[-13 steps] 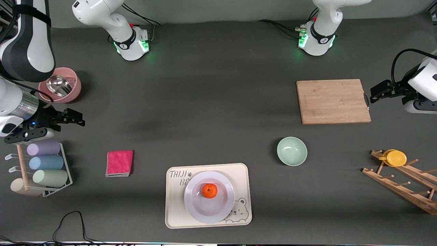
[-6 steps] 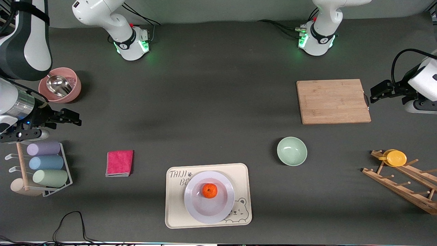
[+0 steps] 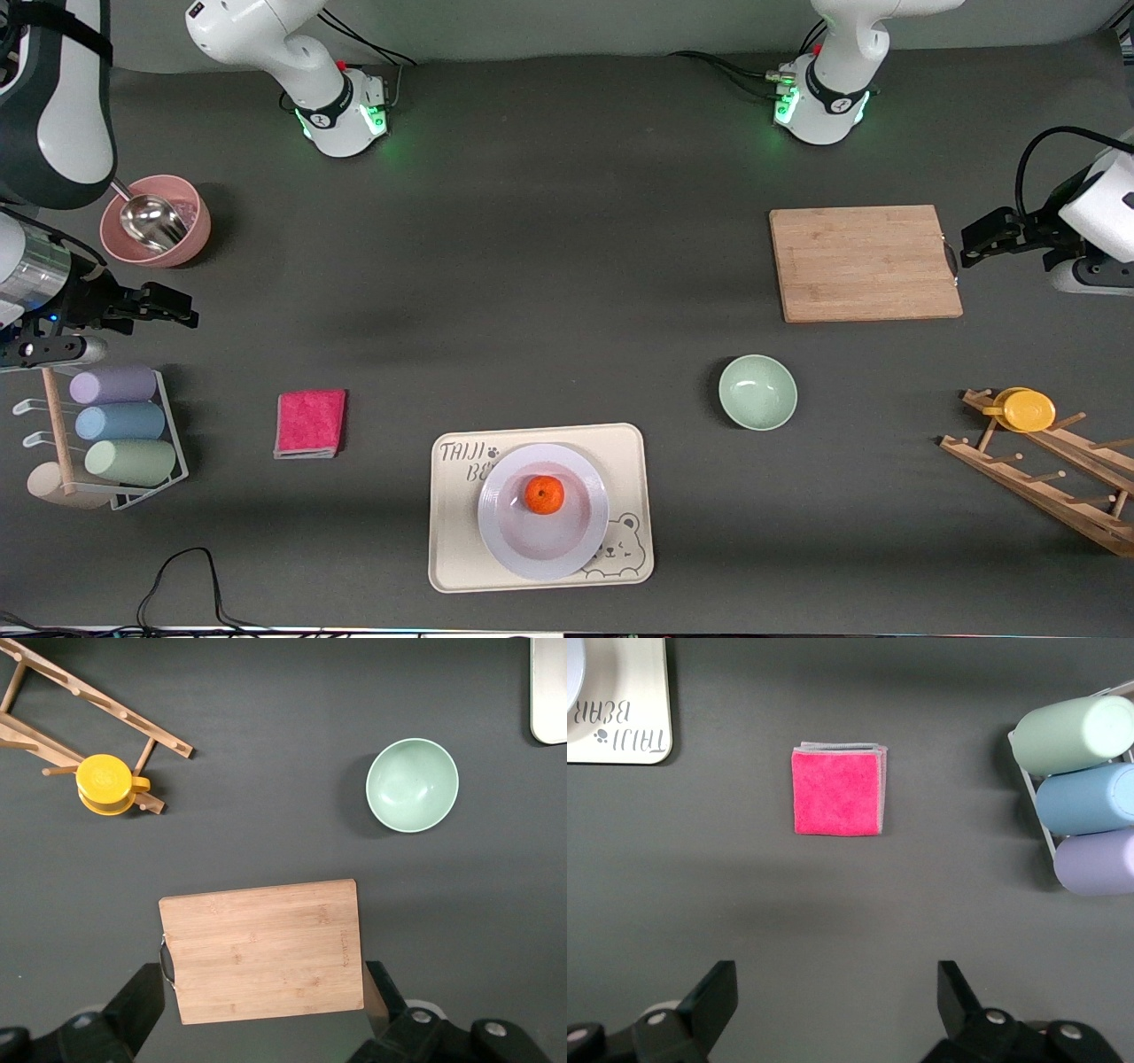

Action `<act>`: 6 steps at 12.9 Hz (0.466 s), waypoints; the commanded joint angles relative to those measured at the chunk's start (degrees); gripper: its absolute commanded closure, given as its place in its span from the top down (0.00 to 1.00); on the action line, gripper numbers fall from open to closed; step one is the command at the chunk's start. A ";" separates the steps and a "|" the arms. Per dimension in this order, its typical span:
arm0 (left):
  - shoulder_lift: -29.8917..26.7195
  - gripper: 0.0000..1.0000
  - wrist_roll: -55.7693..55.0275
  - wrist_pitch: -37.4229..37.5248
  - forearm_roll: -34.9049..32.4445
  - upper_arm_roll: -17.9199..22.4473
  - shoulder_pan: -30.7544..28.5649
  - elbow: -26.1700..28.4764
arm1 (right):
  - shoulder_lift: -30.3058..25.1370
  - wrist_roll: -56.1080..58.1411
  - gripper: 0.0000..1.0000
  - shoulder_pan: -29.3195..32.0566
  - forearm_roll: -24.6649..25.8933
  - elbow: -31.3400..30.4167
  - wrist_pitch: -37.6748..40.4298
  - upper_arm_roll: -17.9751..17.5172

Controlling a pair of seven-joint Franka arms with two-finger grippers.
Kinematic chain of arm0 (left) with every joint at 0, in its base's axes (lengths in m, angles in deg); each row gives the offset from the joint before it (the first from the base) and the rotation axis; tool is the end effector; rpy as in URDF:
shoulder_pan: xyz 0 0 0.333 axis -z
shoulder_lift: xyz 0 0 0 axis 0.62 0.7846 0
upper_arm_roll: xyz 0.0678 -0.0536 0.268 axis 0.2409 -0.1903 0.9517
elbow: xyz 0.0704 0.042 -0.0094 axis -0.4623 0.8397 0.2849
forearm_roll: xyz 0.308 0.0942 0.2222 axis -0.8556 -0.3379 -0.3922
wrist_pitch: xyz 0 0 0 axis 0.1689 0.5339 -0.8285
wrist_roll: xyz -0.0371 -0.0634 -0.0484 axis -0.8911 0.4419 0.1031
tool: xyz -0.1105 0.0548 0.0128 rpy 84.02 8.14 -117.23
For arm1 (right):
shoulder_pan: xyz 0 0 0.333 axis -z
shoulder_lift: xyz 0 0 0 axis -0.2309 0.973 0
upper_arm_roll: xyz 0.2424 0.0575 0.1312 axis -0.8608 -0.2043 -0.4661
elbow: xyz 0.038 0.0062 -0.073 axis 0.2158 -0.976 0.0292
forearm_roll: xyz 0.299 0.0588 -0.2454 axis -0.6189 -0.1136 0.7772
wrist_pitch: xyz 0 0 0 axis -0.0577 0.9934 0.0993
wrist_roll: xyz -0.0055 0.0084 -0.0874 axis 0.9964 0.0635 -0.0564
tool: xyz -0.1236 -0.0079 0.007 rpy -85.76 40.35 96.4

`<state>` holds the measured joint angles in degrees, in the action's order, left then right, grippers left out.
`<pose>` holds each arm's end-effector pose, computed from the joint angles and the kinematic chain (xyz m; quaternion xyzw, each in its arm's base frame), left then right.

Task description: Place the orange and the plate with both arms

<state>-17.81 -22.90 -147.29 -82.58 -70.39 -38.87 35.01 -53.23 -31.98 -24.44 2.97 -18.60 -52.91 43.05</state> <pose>0.5539 -0.0157 0.5428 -0.9992 0.0368 0.0162 0.0024 0.5861 -0.0391 0.4627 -0.9992 -0.0266 0.0200 0.0229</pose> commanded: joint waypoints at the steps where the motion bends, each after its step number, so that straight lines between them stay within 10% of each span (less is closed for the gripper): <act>1: -0.86 1.00 0.65 0.12 -0.68 0.49 0.65 0.47 | -1.51 -1.33 1.00 9.02 0.77 0.48 1.53 -10.20; 6: -0.86 1.00 0.65 0.12 -0.68 0.40 0.65 0.47 | -5.46 -3.97 1.00 24.58 1.56 -2.23 3.38 -29.62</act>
<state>-17.81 -22.90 -147.29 -82.59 -70.39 -38.87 35.02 -55.33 -33.13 -3.74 2.99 -18.57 -50.32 18.78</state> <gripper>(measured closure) 0.000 0.000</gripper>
